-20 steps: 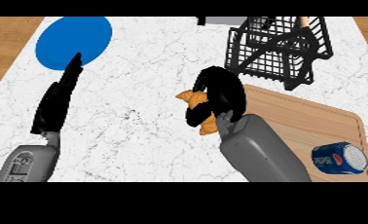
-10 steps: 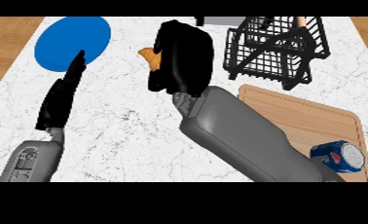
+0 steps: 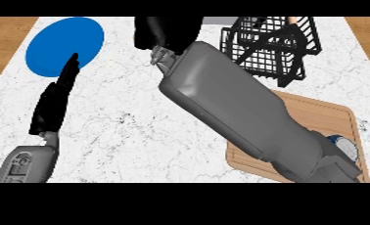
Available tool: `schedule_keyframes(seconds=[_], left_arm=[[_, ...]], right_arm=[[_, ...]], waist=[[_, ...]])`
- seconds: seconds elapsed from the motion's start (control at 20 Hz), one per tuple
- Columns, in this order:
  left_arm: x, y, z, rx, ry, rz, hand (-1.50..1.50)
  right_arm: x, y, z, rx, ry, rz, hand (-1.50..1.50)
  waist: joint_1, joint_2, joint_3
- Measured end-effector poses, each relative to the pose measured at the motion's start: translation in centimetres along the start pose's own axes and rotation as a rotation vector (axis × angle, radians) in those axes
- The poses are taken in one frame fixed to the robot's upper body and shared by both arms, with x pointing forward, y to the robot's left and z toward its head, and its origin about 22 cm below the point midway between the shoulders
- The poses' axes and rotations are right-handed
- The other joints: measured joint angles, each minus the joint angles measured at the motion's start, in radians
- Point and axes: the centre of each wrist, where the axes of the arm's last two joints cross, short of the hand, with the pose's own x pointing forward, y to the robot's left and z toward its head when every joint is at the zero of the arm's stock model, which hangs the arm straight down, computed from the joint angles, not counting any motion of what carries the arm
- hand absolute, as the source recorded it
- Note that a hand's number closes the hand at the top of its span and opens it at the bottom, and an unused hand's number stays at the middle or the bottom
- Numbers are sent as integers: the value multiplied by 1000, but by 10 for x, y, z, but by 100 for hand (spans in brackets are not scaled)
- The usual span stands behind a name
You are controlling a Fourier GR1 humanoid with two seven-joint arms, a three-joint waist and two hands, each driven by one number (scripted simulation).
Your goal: Pick the croissant from the cutting board and place it in the tiered basket
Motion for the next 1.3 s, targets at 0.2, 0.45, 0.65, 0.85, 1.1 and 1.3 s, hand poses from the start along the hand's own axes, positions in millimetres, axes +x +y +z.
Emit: schedule_keyframes(seconds=[0.2, 0.45, 0.65, 0.85, 1.1, 1.3], left_arm=[[-5, 2, 6, 8, 4, 0, 0], [-9, 0, 10, 17, 3, 3, 0], [-6, -1, 10, 20, -3, 2, 0], [-6, 1, 12, 22, -3, 4, 0], [-4, 1, 11, 22, 1, 3, 0], [-1, 6, 8, 21, 7, 4, 0]], right_arm=[[0, -12, -20, 14, 35, -46, 150], [-11, -9, -42, 18, 50, 17, 150], [-32, -2, -60, -8, 75, 147, 150], [-57, -3, -85, -44, 118, 317, 150], [-88, -11, -108, -69, 152, 424, 150], [-113, -19, -117, -31, 139, 440, 150]], waist=[[-9, 1, 1], [-15, 2, 1], [-17, 2, 1], [-16, 3, 1], [-19, 3, 1], [-23, 1, 1]])
